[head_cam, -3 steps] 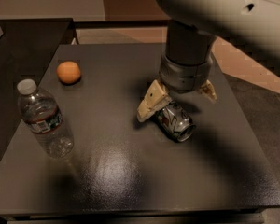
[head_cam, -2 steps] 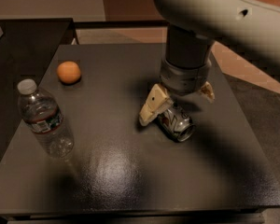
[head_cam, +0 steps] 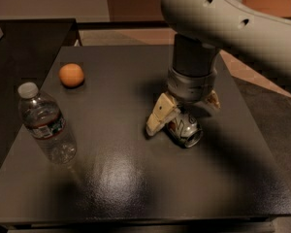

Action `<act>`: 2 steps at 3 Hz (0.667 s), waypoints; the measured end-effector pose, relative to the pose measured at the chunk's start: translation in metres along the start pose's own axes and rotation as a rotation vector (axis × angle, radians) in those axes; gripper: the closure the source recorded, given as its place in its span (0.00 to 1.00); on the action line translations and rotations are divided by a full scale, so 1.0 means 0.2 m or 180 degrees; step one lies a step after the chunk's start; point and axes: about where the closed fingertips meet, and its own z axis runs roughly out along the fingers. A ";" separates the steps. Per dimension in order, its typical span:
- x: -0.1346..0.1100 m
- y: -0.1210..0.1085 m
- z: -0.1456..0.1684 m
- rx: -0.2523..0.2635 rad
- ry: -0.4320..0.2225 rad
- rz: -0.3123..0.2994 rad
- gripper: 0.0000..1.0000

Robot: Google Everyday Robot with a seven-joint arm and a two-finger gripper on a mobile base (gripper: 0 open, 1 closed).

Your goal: Pick 7up can

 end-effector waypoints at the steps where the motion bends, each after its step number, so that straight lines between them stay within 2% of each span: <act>1: -0.01 0.00 0.05 -0.0022 -0.0044 -0.0052 0.17; 2: -0.03 -0.01 0.06 -0.0051 -0.0047 -0.0078 0.41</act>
Offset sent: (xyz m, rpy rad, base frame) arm -0.0197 -0.0073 -0.0152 -0.0545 0.0491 0.0381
